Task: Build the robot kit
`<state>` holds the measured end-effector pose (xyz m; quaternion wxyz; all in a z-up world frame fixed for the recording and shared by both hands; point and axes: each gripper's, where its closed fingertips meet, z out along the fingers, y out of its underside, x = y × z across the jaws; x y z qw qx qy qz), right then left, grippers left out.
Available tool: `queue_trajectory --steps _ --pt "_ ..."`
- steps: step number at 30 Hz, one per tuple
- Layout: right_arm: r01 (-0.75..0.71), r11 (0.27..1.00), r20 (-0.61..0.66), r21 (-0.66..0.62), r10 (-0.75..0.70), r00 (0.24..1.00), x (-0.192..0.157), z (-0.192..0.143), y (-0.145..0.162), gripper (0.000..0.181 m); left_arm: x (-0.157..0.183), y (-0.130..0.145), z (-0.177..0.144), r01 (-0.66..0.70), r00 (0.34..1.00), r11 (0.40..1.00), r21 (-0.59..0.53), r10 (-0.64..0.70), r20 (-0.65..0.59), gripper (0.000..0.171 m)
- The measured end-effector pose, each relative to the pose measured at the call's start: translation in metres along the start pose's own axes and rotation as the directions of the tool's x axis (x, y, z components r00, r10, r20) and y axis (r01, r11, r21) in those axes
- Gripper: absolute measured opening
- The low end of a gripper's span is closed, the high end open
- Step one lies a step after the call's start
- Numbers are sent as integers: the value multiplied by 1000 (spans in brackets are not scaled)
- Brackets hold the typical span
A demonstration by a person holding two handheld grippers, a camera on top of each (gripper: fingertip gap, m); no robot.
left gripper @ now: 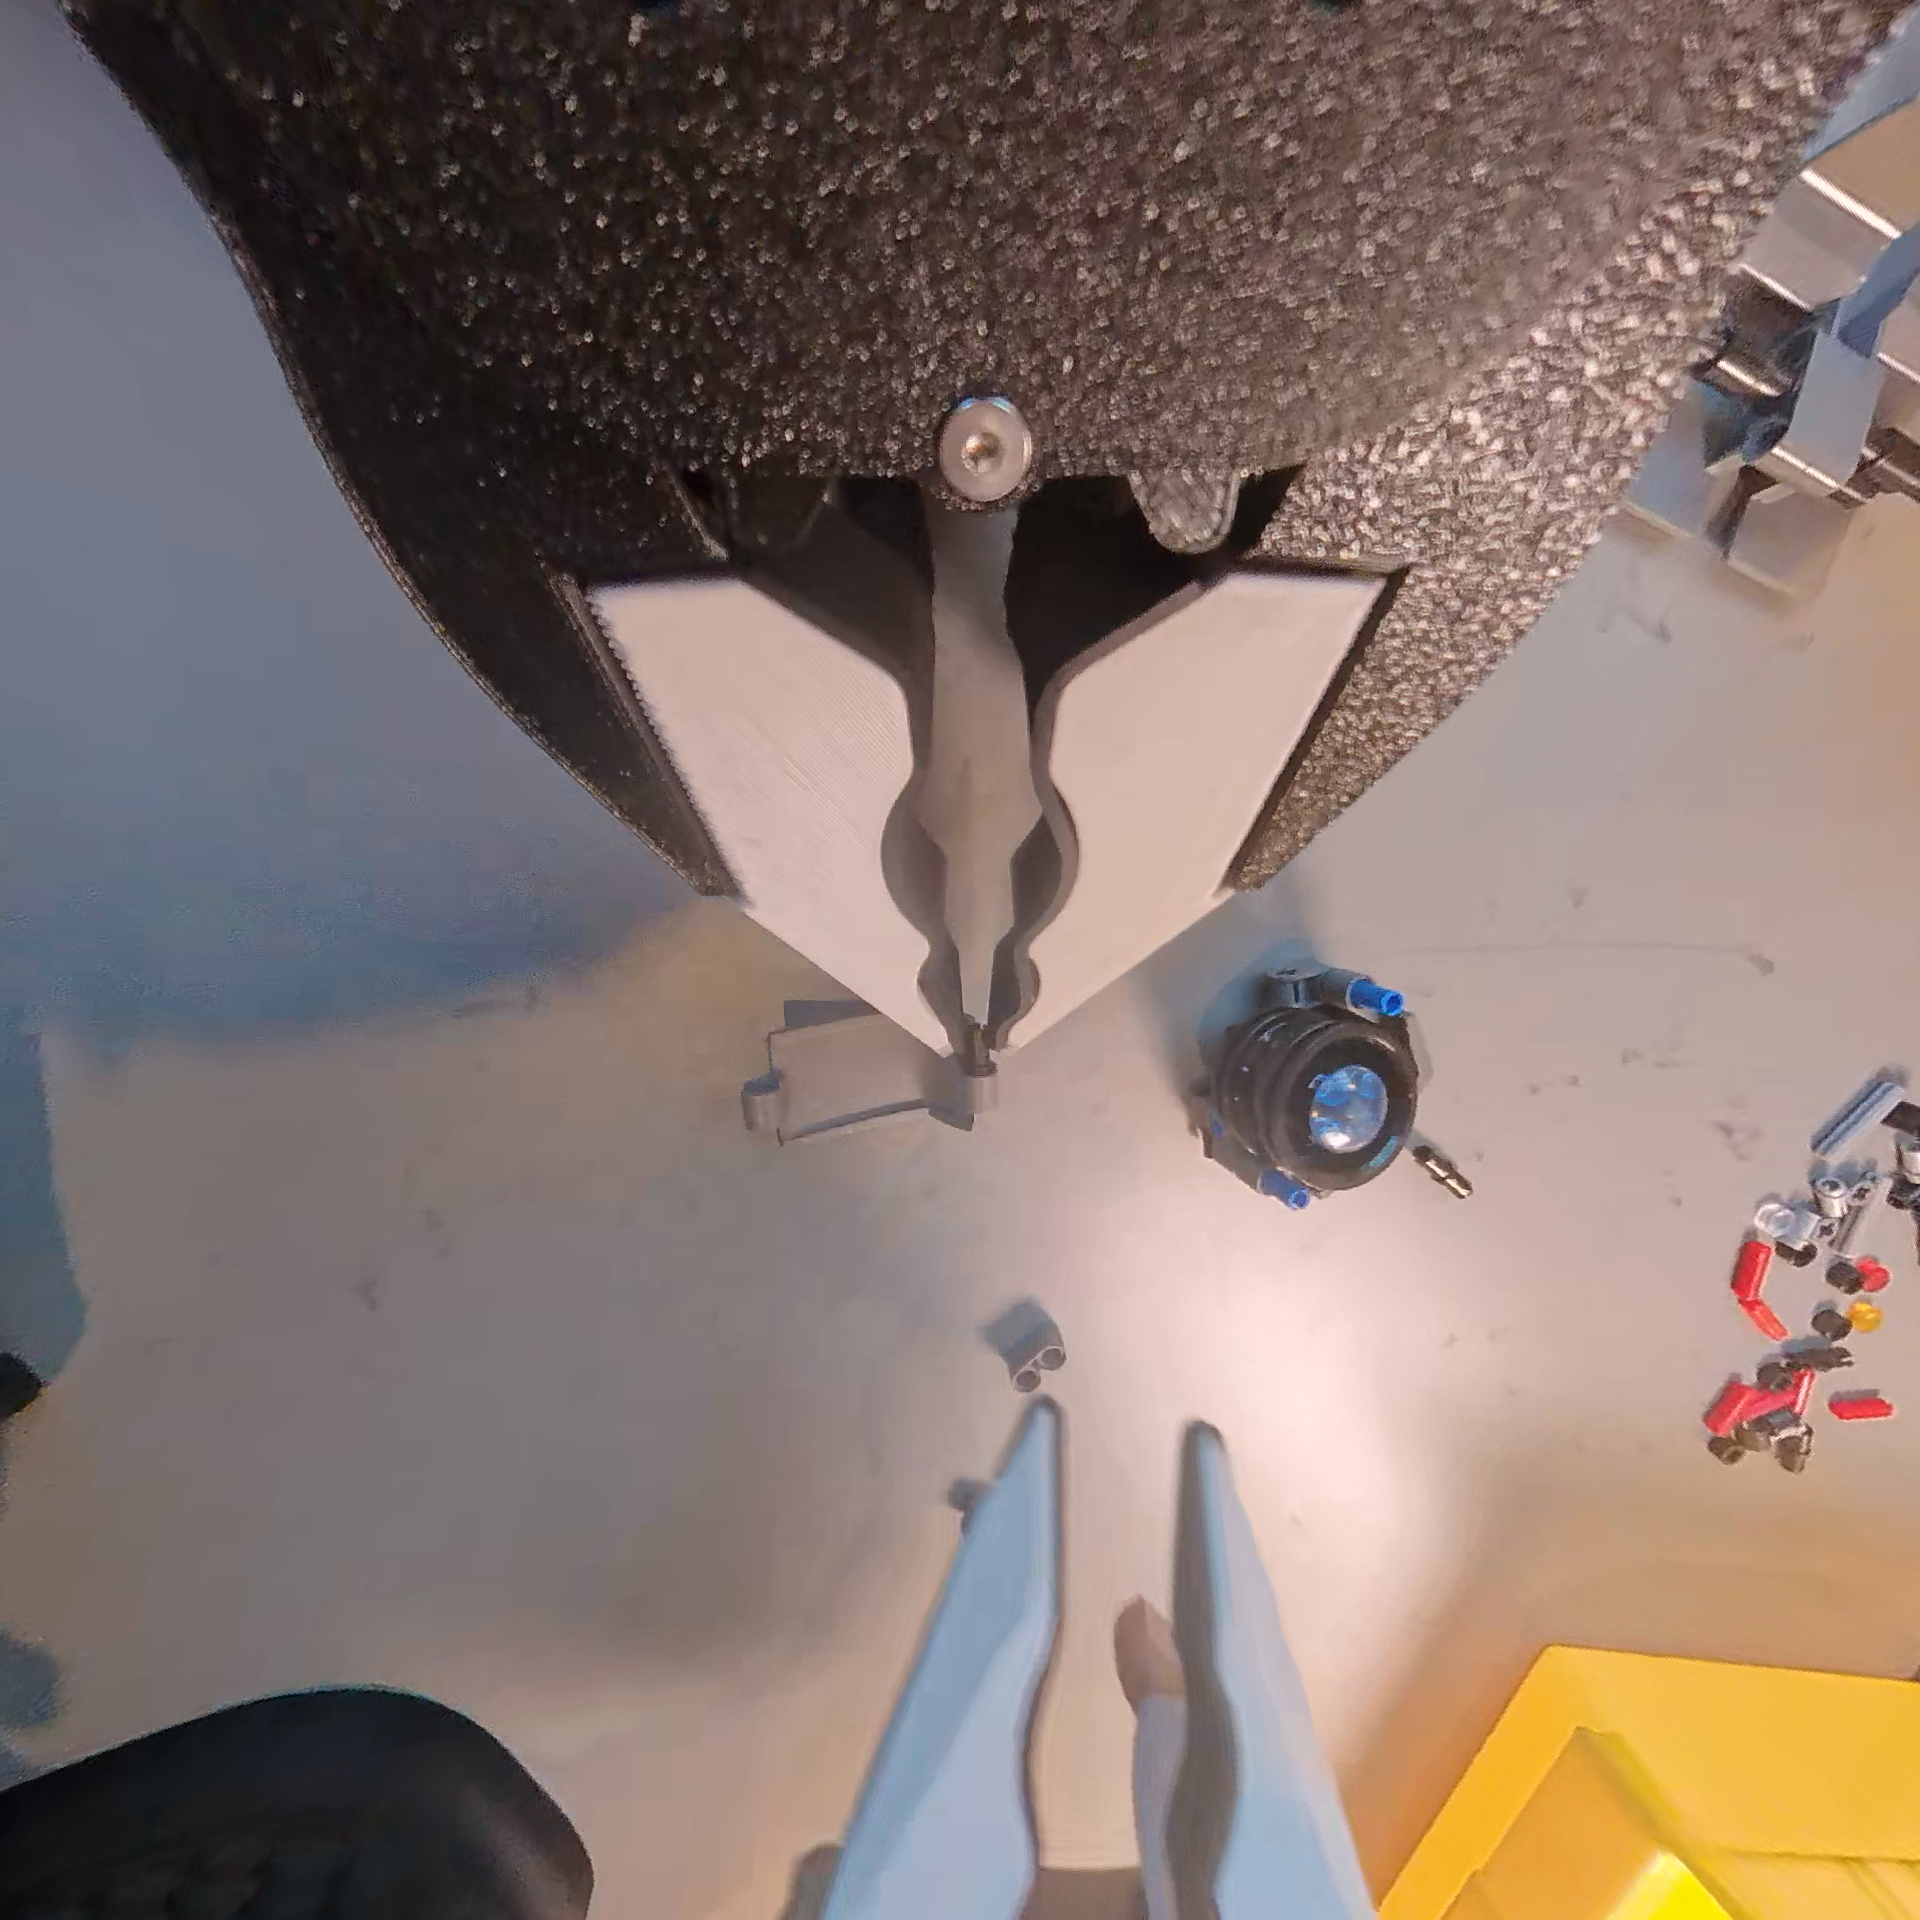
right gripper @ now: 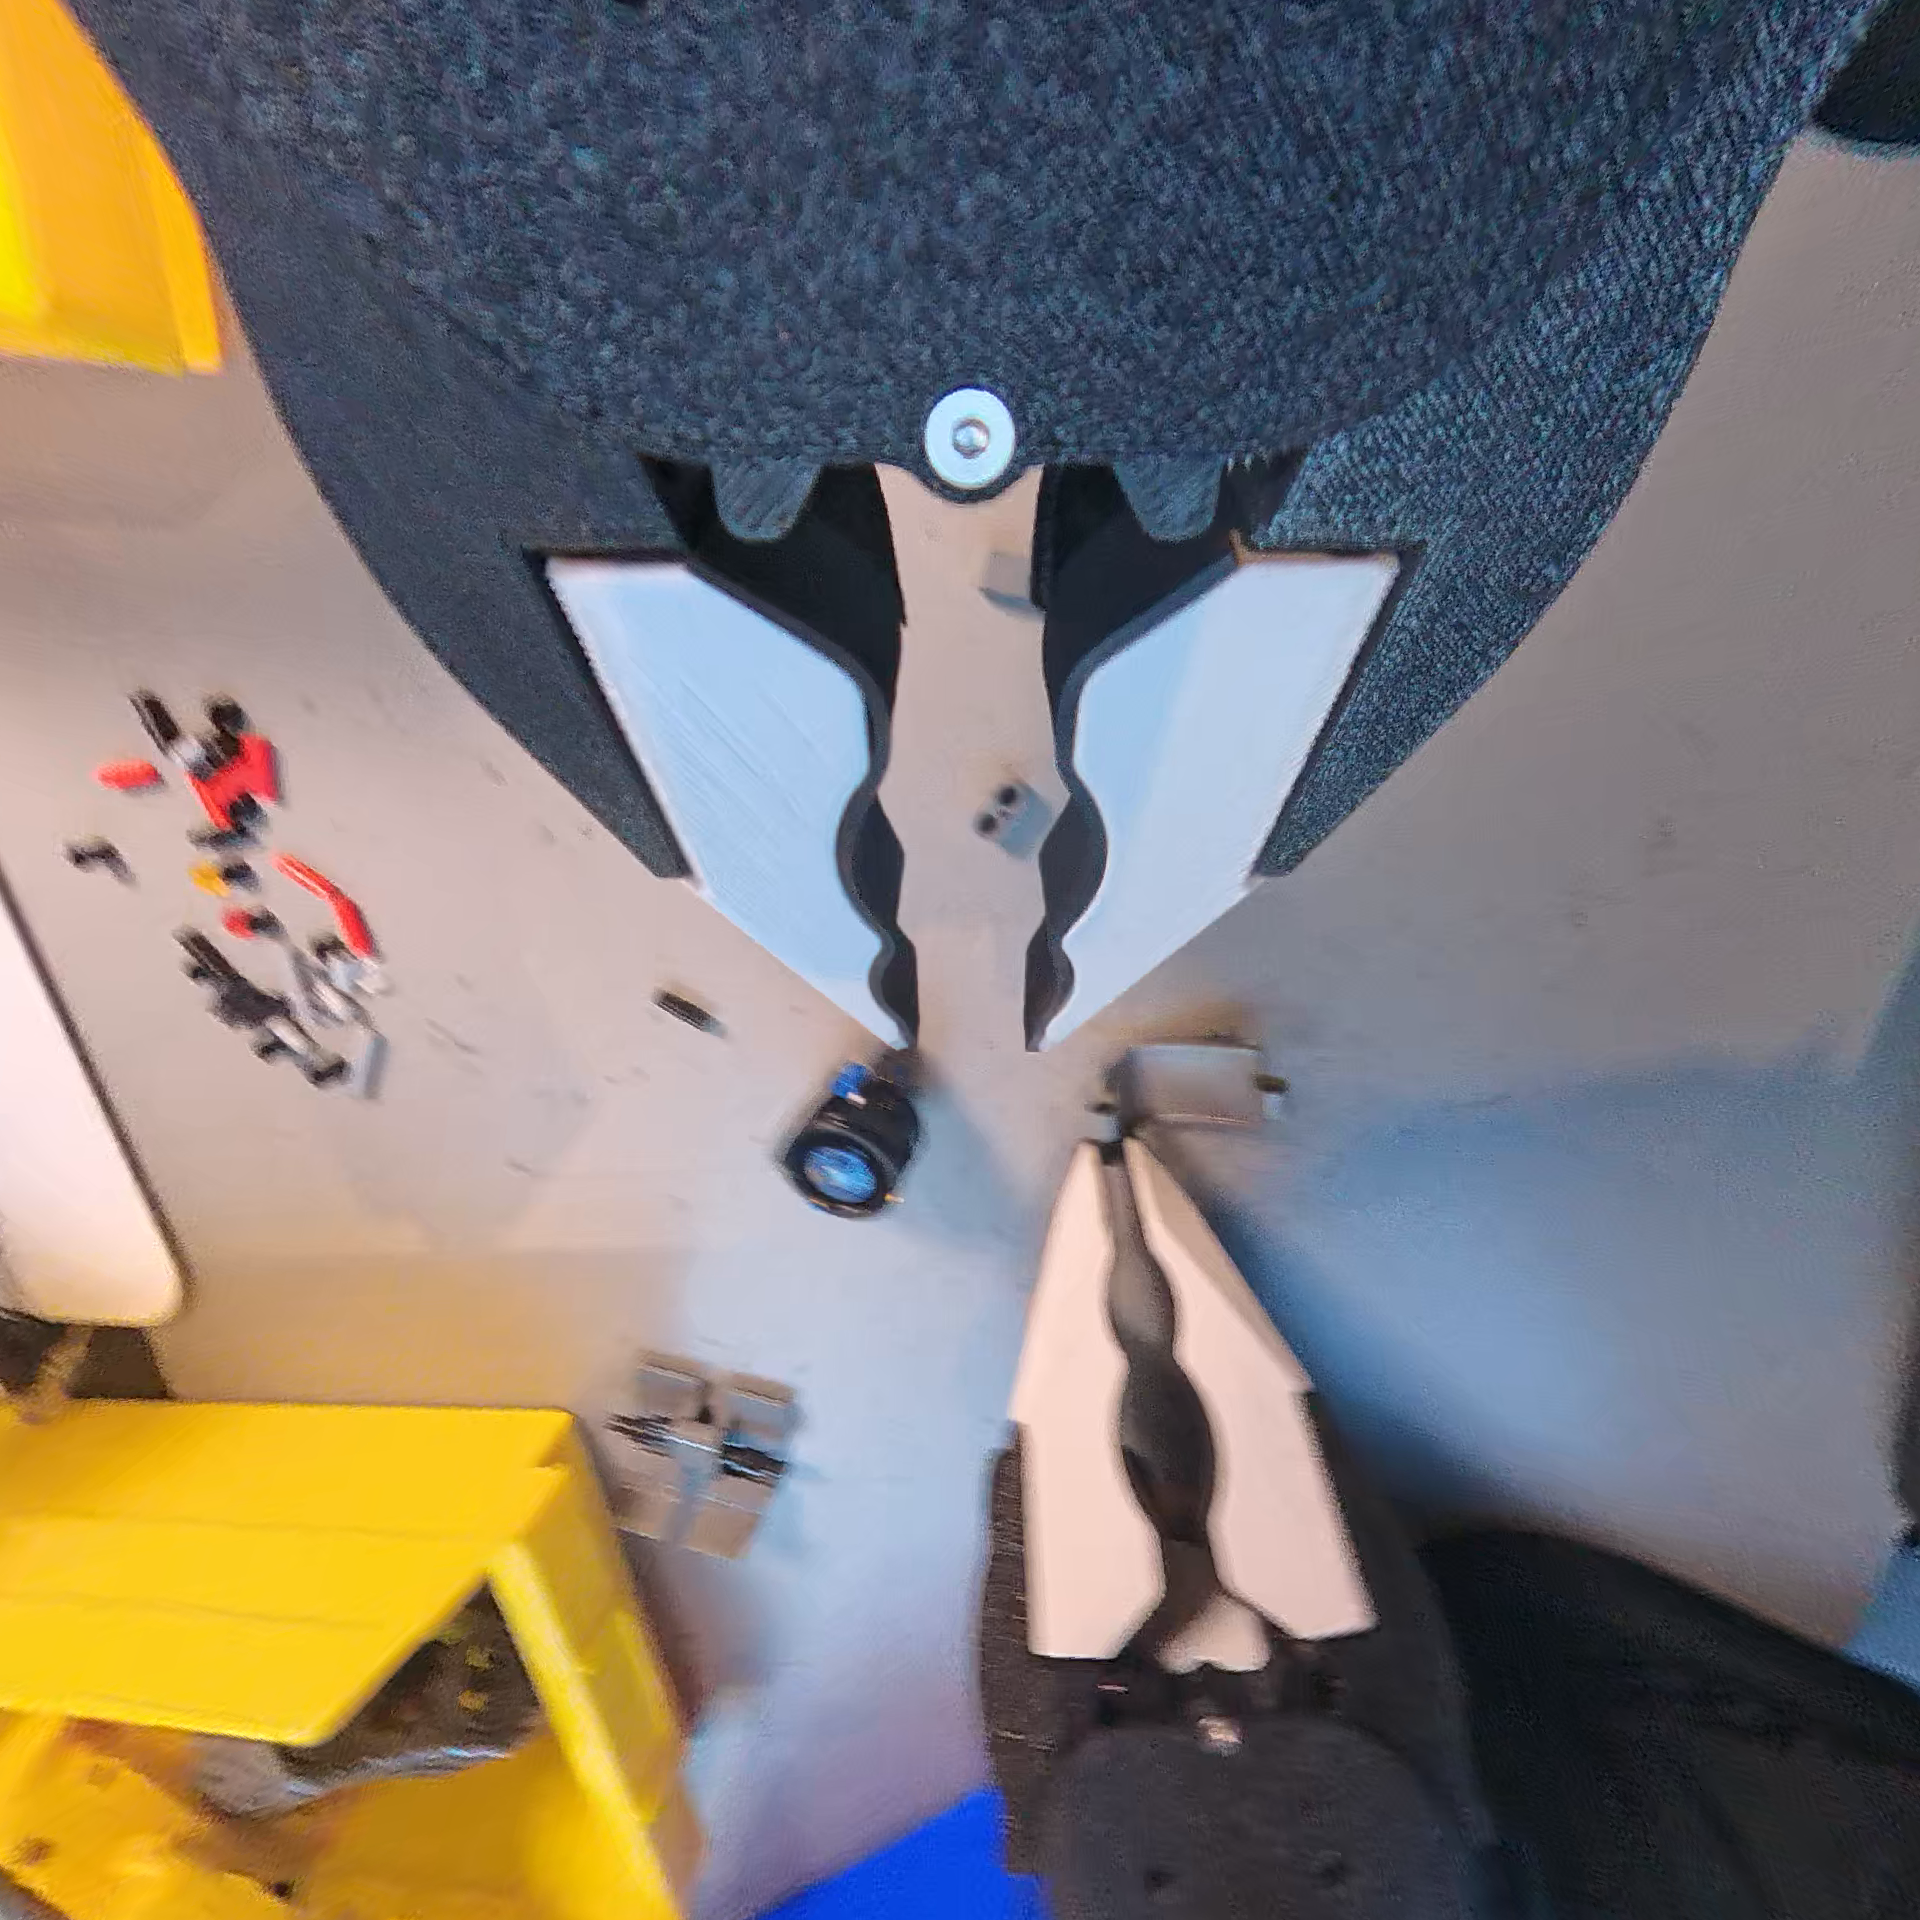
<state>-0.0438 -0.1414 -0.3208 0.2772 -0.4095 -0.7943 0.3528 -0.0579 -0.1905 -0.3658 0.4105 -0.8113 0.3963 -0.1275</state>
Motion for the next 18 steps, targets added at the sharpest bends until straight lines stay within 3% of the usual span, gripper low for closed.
queue_trajectory --steps 3,6,12,18 --pt "-23 999 -84 -30 20 996 31 -3 17 20 0 0 -1 6 1000 1000 3 -6 -3 4" --pt "-20 997 -83 -77 14 996 53 9 28 20 0 -1 -3 15 1000 1000 15 -15 -6 6" --pt "14 989 37 -149 -9 999 78 43 38 20 -1 -10 -12 54 998 996 76 -52 -22 11" --pt "48 978 218 -203 -2 976 77 58 40 15 -9 -18 -22 94 995 982 161 -91 -26 10"
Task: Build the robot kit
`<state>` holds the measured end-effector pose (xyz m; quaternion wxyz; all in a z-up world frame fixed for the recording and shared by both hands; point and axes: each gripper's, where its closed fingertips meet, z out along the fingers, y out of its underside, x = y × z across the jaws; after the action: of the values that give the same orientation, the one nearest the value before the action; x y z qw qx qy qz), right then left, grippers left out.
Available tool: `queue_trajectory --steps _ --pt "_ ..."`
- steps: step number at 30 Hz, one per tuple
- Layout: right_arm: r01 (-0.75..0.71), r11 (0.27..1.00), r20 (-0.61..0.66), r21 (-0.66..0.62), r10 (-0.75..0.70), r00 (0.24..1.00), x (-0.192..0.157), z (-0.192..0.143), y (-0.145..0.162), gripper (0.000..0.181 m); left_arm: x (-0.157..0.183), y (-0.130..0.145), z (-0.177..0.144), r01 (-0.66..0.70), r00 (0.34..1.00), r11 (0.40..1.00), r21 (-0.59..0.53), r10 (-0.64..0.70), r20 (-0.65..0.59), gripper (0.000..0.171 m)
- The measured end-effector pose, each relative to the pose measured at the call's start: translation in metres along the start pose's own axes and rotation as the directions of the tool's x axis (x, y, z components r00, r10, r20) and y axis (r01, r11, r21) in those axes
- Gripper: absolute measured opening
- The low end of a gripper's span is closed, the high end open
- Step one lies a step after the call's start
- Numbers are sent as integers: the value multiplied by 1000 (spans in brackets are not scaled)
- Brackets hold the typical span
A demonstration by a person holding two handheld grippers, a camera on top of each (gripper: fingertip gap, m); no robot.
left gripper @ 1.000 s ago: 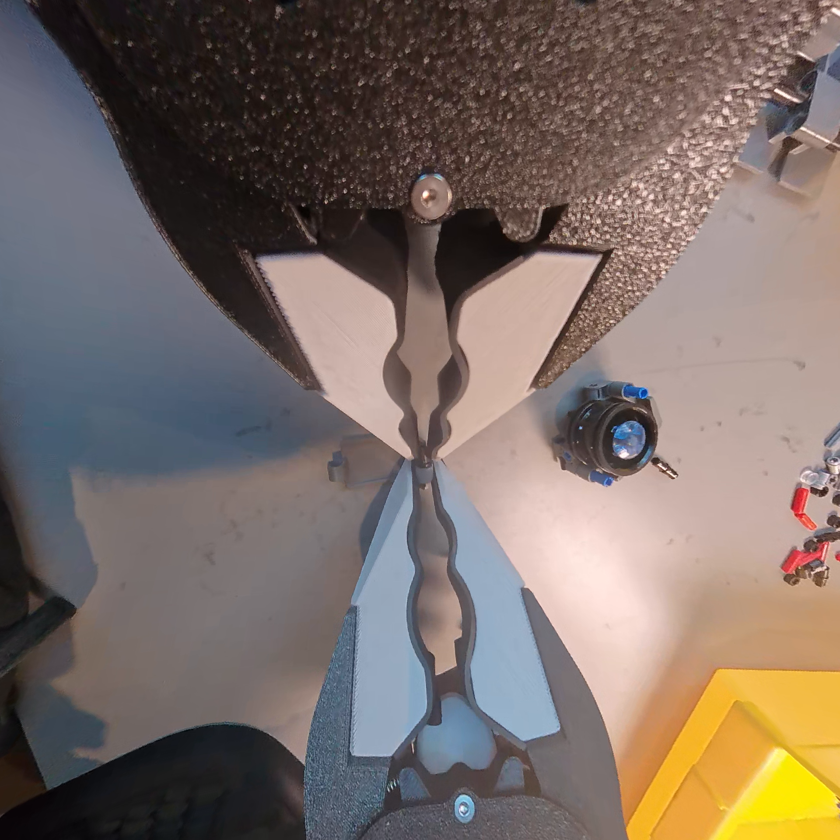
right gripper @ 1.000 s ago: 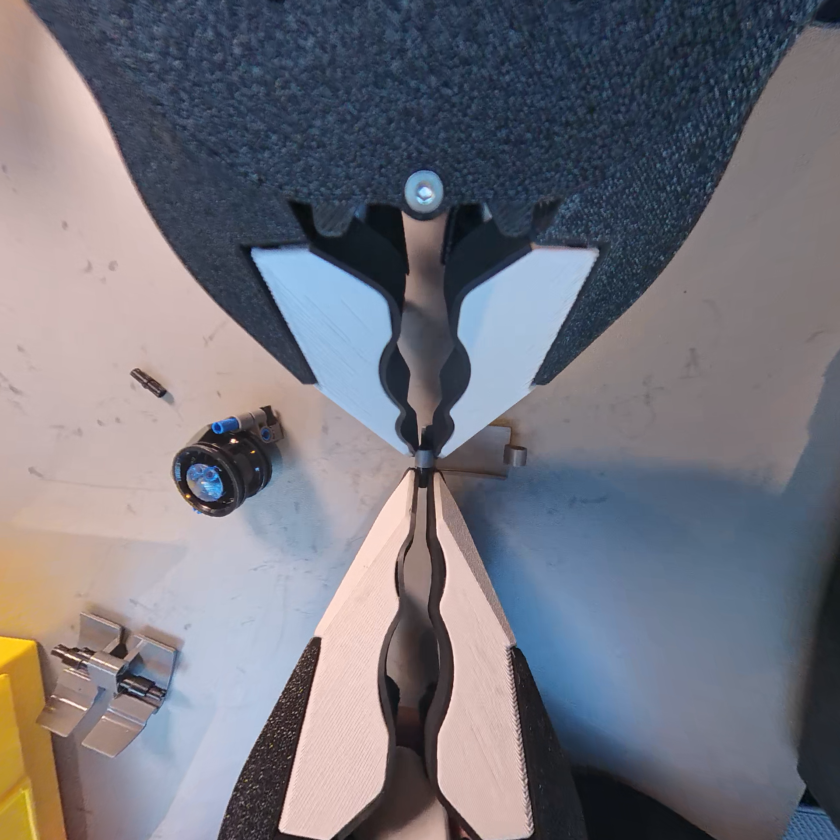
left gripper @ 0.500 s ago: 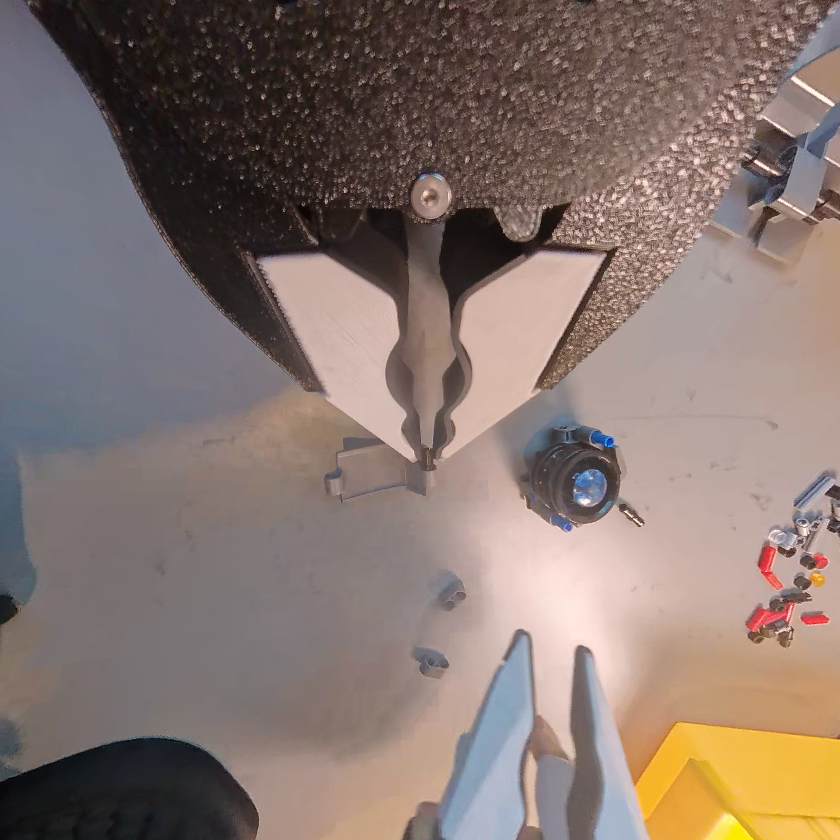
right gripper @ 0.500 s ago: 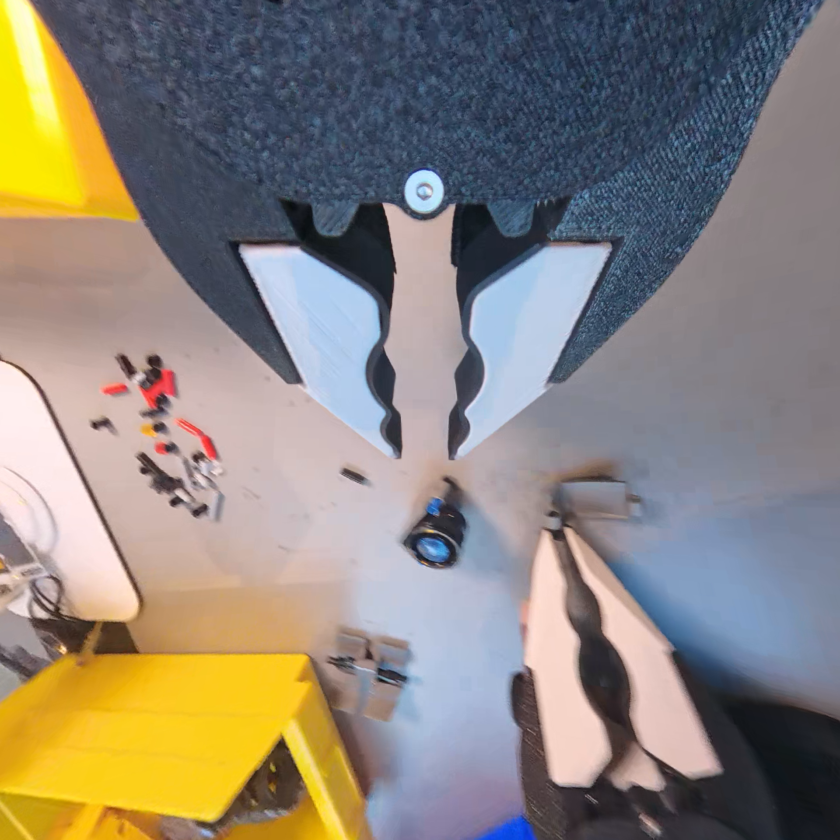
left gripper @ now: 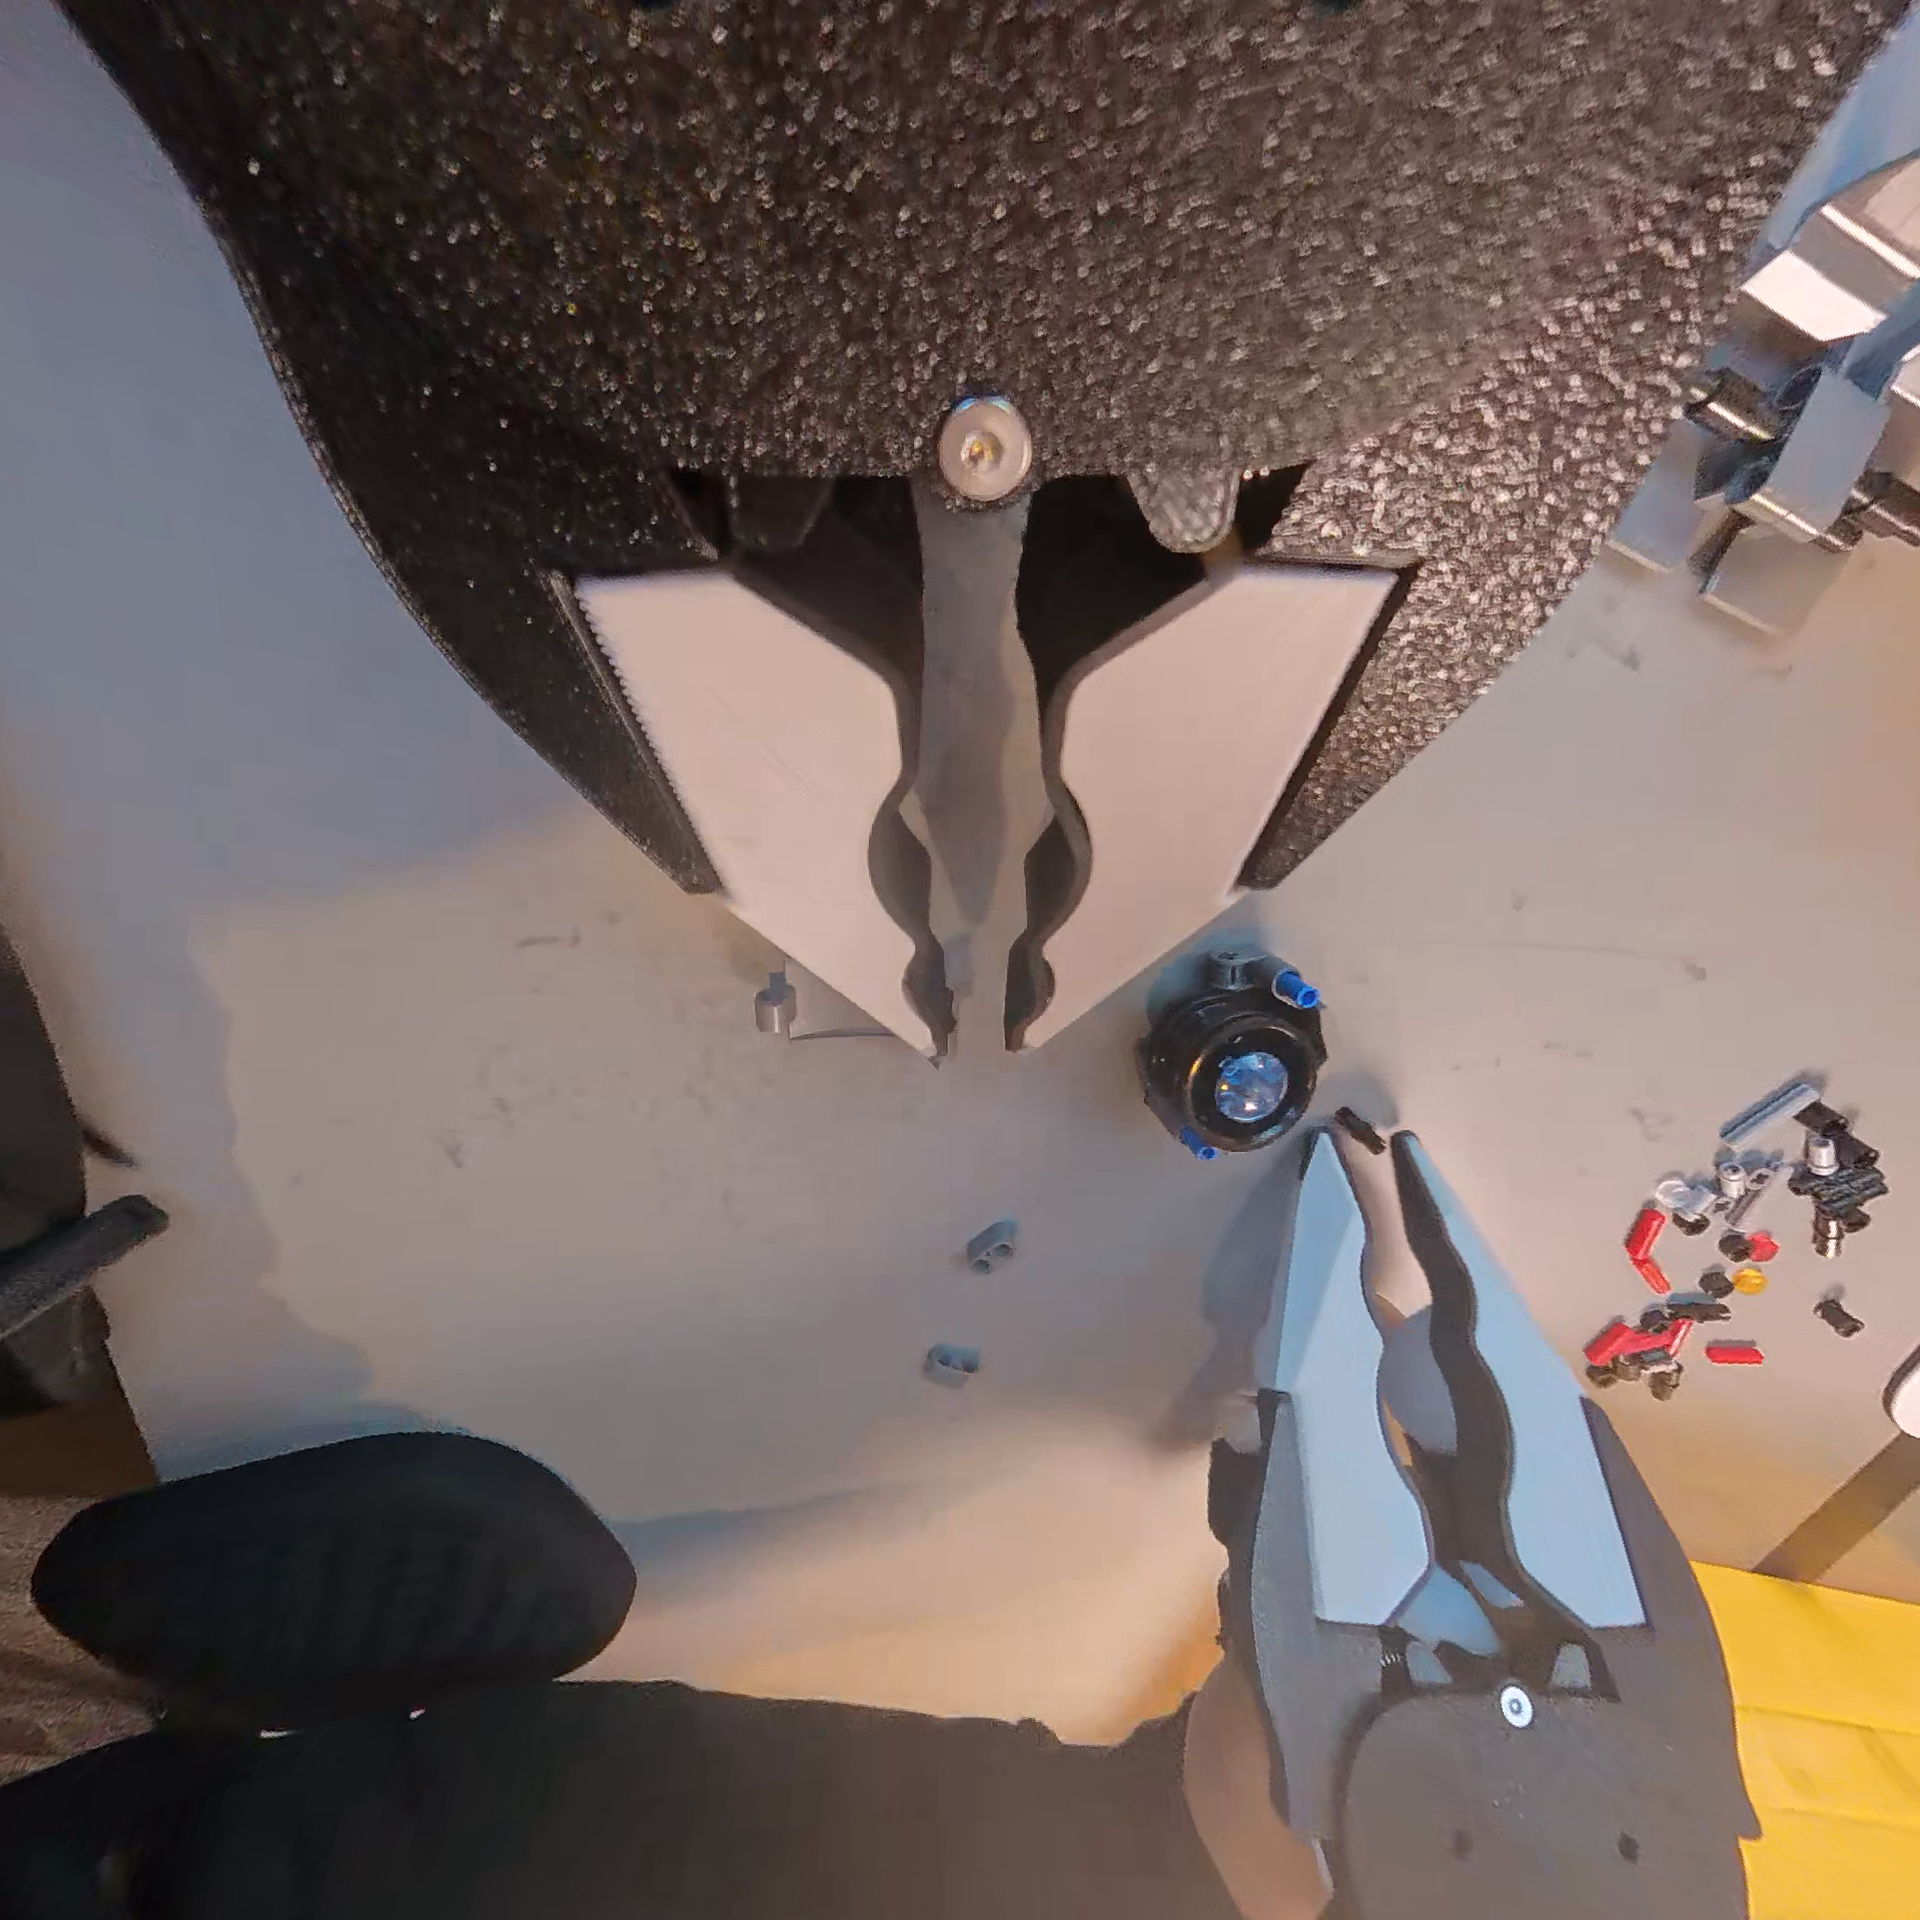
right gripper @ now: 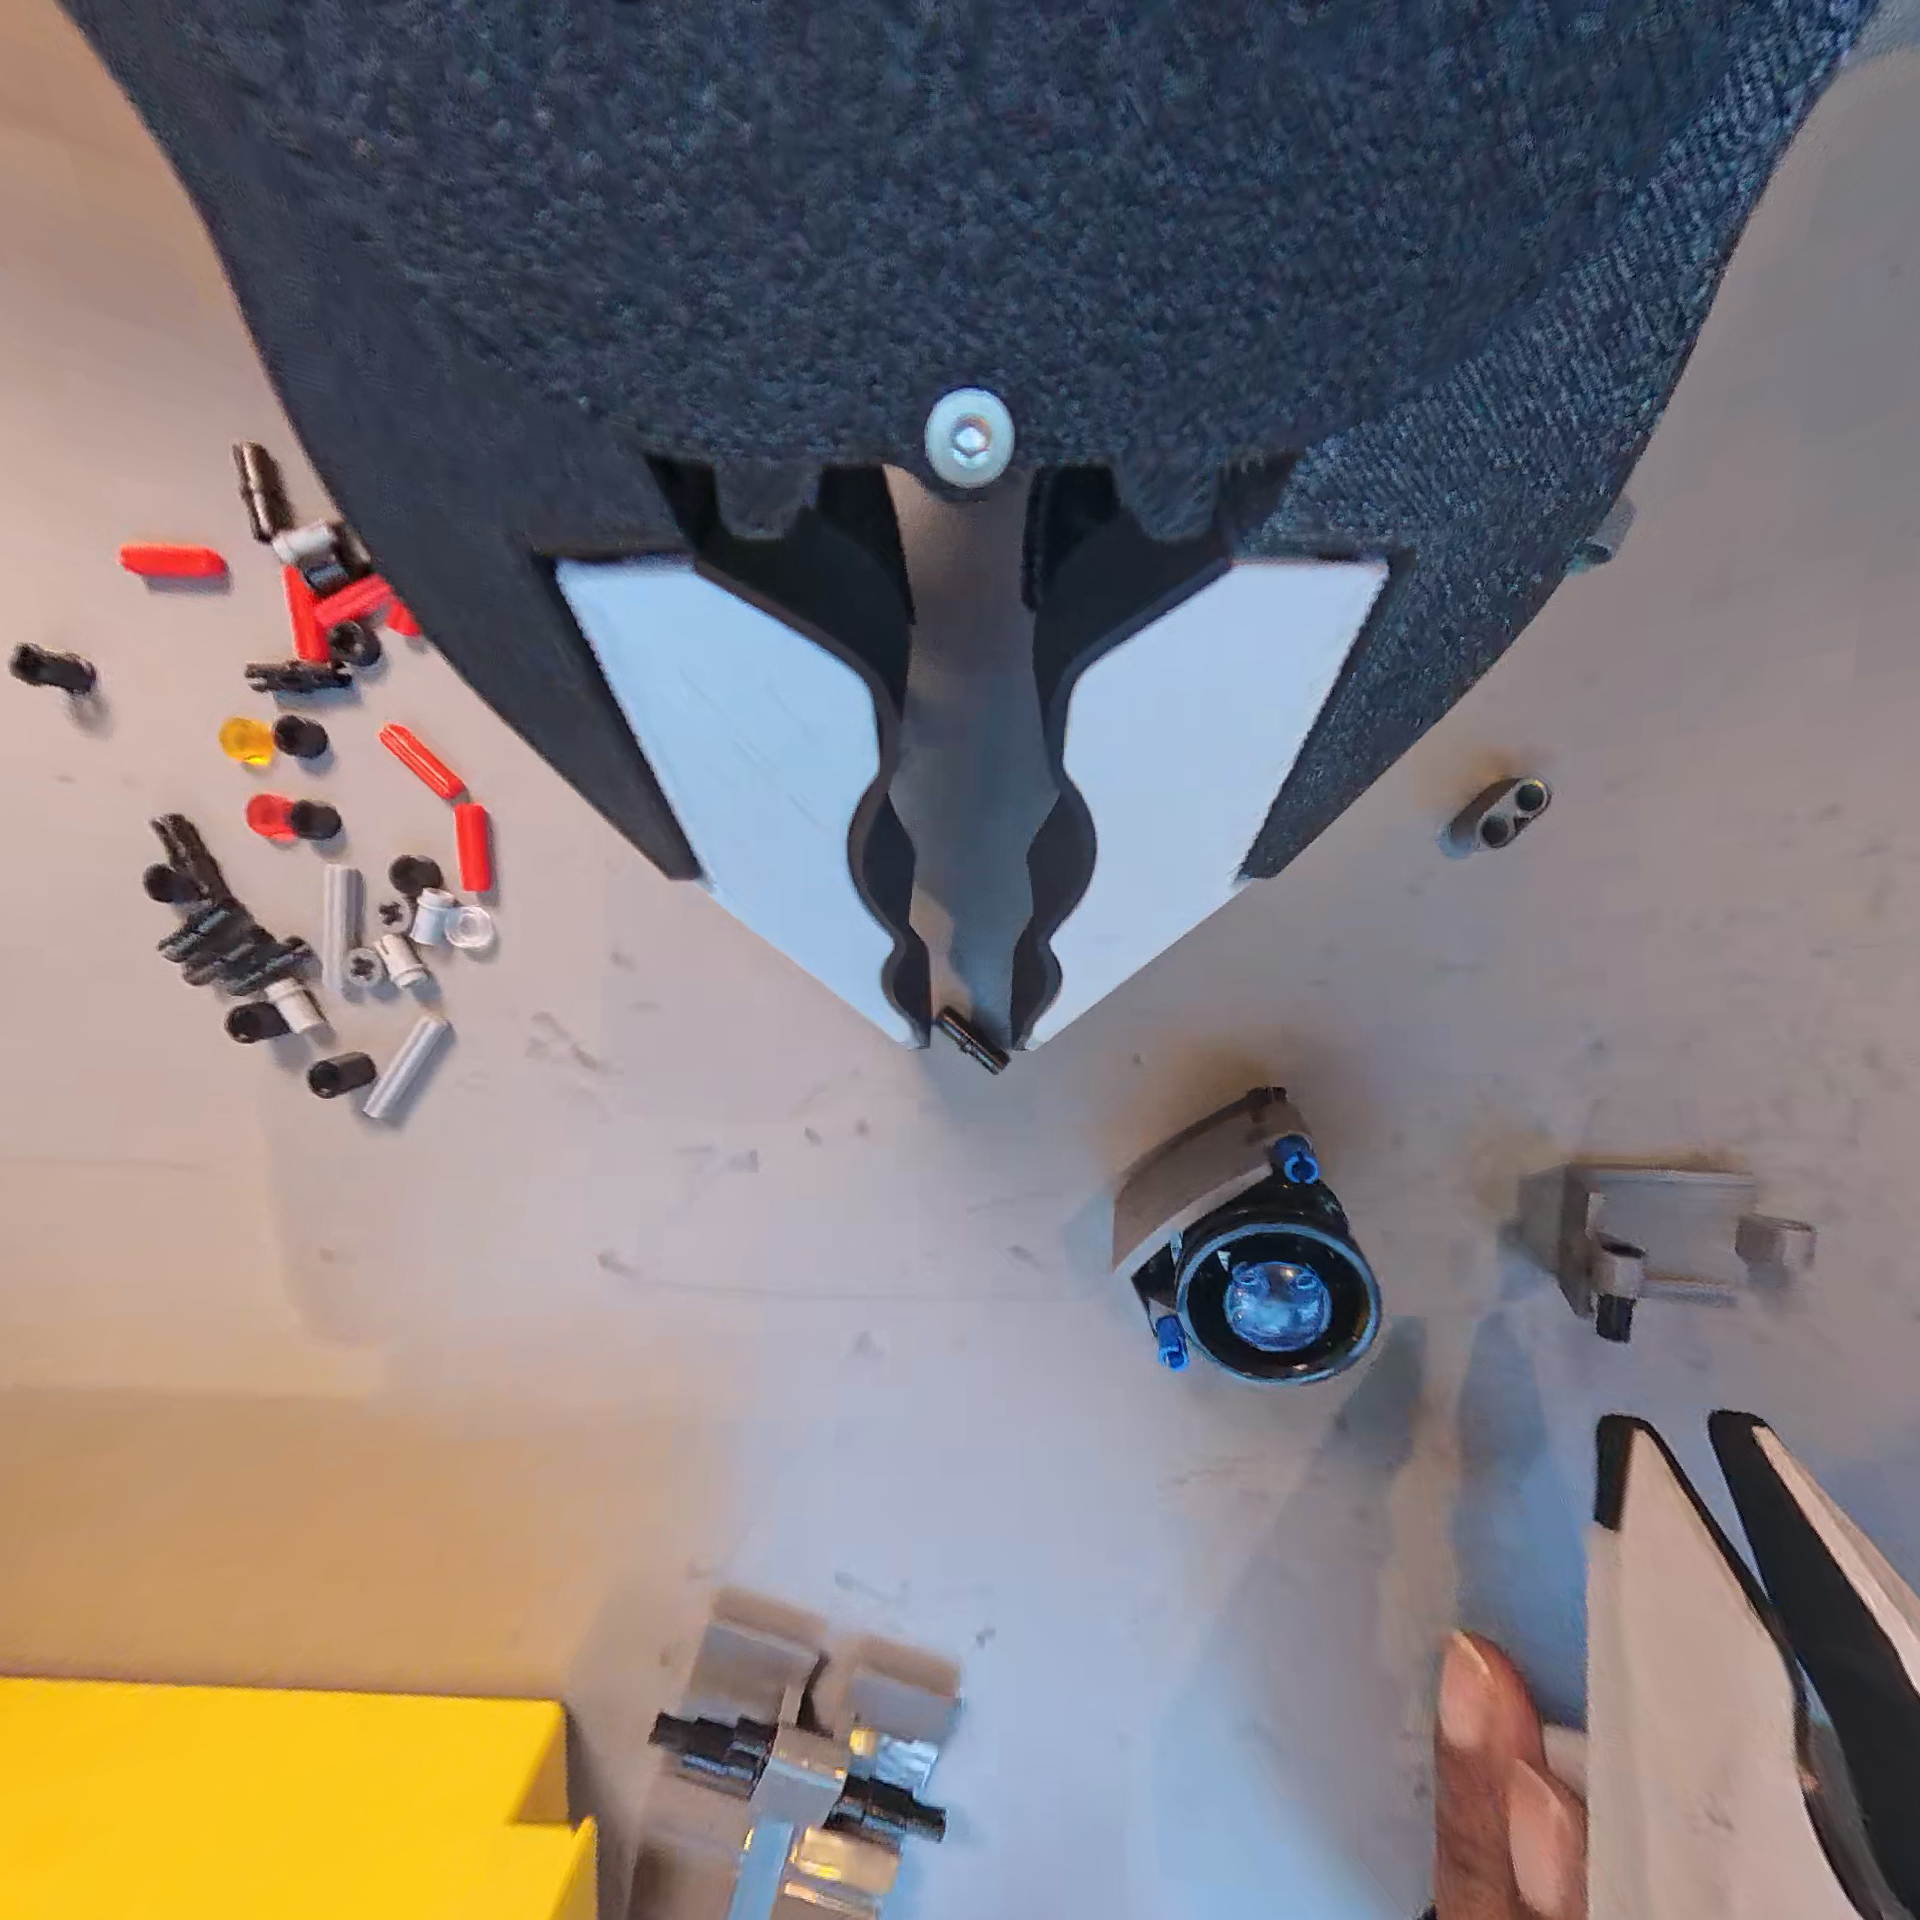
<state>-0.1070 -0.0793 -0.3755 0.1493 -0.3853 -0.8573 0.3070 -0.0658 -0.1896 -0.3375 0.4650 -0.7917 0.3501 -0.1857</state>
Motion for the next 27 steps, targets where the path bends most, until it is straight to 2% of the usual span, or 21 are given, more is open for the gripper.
queue_trajectory --steps 4,9,12,16,20,23,27 --pt "6 1000 41 -20 -5 999 -3 1 1 6 -1 -2 -1 2 1000 1000 14 -2 4 10" --pt "-15 1000 17 -21 15 1000 -5 -1 3 4 -4 -8 -2 16 1000 999 45 -17 24 11" --pt "-16 997 -19 76 18 1000 -18 -20 -13 4 -6 -17 -4 48 998 995 91 -51 35 13" --pt "28 963 -115 268 4 993 -53 -58 -55 4 0 -41 -9 166 986 961 223 -162 -34 19" --pt "61 935 -228 350 22 973 -88 -70 -74 5 8 -67 -15 356 932 864 355 -305 -194 37" --pt "67 921 -291 383 51 955 -105 -67 -78 5 9 -72 -18 420 905 825 379 -350 -241 46" --pt "154 917 -409 369 11 912 -107 -61 -82 5 6 -67 -15 418 907 836 356 -362 -216 47"
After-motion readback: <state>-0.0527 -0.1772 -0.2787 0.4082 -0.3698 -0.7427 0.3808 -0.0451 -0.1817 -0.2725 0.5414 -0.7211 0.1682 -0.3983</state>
